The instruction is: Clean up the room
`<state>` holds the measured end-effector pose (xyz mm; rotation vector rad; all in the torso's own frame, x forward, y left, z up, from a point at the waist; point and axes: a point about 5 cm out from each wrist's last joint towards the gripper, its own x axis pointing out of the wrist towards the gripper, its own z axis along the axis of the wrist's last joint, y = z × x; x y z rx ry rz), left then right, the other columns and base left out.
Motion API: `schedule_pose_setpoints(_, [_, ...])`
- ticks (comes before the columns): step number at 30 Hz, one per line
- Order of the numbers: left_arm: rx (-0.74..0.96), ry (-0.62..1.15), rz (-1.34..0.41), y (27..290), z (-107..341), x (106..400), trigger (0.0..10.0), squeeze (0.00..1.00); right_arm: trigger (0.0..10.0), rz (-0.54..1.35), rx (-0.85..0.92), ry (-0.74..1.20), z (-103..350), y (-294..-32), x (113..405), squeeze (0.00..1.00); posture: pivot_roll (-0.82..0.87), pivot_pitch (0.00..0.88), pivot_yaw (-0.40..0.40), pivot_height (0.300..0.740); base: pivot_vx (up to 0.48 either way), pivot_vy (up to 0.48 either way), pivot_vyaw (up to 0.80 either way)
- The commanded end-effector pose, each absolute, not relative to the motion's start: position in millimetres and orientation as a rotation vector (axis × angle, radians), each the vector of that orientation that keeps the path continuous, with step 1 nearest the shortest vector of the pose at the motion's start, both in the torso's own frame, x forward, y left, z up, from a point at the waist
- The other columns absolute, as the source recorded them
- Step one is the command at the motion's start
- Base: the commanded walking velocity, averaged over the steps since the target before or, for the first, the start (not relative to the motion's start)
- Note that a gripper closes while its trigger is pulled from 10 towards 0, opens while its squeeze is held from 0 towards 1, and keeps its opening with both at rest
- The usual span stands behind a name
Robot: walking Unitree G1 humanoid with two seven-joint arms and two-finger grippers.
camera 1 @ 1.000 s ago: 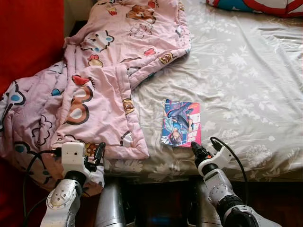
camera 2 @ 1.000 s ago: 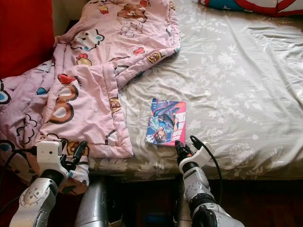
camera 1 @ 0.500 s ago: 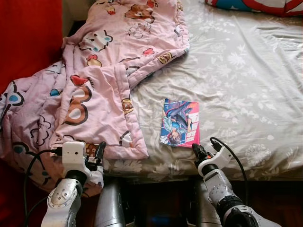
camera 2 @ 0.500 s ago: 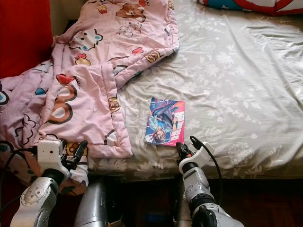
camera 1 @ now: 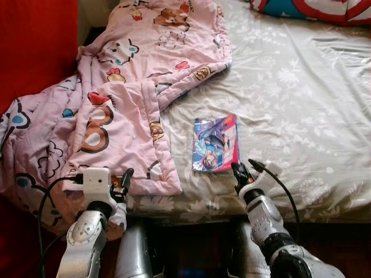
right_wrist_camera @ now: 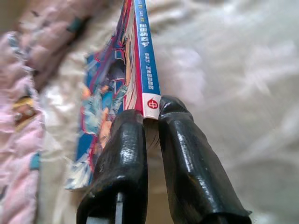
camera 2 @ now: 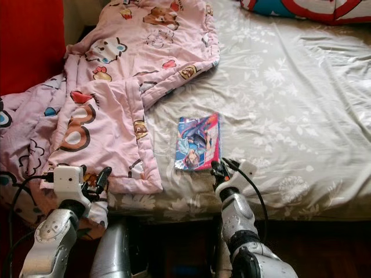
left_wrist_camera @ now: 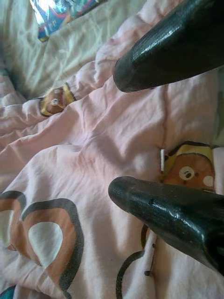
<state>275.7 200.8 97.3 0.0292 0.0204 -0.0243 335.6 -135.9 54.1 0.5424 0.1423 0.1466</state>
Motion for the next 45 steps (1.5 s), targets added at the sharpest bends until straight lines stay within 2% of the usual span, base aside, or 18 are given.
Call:
schedule_pose_setpoints(1, [0.037,0.037,-0.015,201.9,91.0,275.4,10.0,0.0,0.0,0.165,0.496,0.1,58.6,-136.0,335.2,0.0,0.0,0.112,-0.002,0.564,0.0,0.0,0.0])
schedule_pose_setpoints(3, [0.035,0.033,-0.008,202.3,90.6,277.4,10.0,0.0,0.0,0.162,0.463,0.065,62.2,-139.4,334.6,0.0,0.0,0.106,-0.005,0.564,0.0,0.0,0.0])
schedule_pose_setpoints(4, [0.034,0.031,-0.004,202.5,89.8,278.9,10.0,0.0,10.0,0.153,0.435,0.045,64.3,-142.1,334.0,0.0,-0.01,0.101,-0.008,0.564,0.0,0.0,0.0])
schedule_pose_setpoints(10, [0.029,0.04,0.015,203.1,83.2,283.2,10.0,0.0,10.0,0.11,0.337,-0.049,76.3,-154.8,329.5,0.0,-0.04,0.081,-0.017,0.564,0.0,0.0,0.0])
schedule_pose_setpoints(23, [0.02,0.022,0.028,200.5,82.0,290.3,10.0,0.0,10.0,0.104,0.26,-0.072,86.6,-154.8,330.4,0.0,-0.05,0.069,-0.028,0.564,0.0,0.0,0.0])
schedule_pose_setpoints(31, [0.014,0.037,0.035,201.2,75.5,291.1,10.0,0.0,10.0,0.101,0.253,-0.075,88.2,-155.4,329.0,0.0,-0.05,0.069,-0.032,0.609,0.0,0.0,0.0])
schedule_pose_setpoints(45, [-0.02,0.173,0.08,211.7,41.8,282.3,10.0,0.0,10.0,0.086,0.23,-0.047,83.2,-157.1,326.1,0.0,-0.04,0.064,-0.031,0.684,0.0,0.0,0.0])
